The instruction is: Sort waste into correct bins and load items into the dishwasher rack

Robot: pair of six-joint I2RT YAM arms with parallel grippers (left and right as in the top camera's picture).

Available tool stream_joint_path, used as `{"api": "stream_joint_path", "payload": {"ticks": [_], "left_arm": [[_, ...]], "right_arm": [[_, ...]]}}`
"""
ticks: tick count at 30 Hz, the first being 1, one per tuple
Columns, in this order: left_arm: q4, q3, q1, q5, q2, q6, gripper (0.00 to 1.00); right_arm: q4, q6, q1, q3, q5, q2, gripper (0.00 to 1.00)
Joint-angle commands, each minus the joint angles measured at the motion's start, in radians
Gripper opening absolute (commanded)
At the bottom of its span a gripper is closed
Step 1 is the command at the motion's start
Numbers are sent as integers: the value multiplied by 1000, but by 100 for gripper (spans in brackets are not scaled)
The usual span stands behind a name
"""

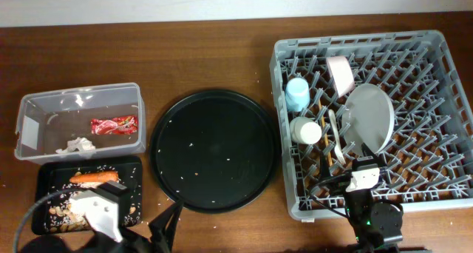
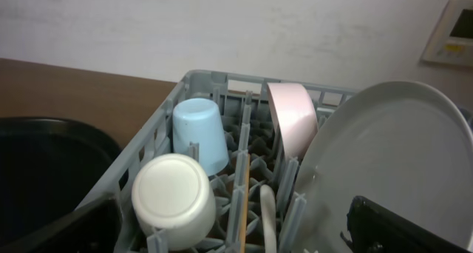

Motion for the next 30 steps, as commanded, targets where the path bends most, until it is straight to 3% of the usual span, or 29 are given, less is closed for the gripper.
{"api": "stream_joint_path", "payload": {"ticks": [1, 4, 8, 10, 16, 19, 23, 30], "left_arm": [[45, -275, 3, -79, -148, 10, 99], [348, -526, 3, -102, -262, 10, 99], [1023, -876, 3, -178, -397, 10, 99], [1141, -962, 3, -220, -427, 10, 99], [1158, -1125, 3, -415, -441, 10, 99], [1038, -1137, 3, -524, -441, 15, 99], [1040, -1137, 3, -529, -441, 246, 99], [1040, -1137, 3, -524, -441, 259, 99]], "right_arm": [[-5, 4, 8, -6, -2, -6, 99], [-5, 4, 8, -6, -2, -6, 99], [-5, 4, 8, -6, -2, -6, 99], [-5, 4, 8, -6, -2, -6, 99], [-5, 4, 8, -6, -2, -6, 99], [-5, 4, 8, -6, -2, -6, 99], [-5, 4, 8, -6, -2, -6, 99], [-5, 4, 8, -6, -1, -6, 99]]}}
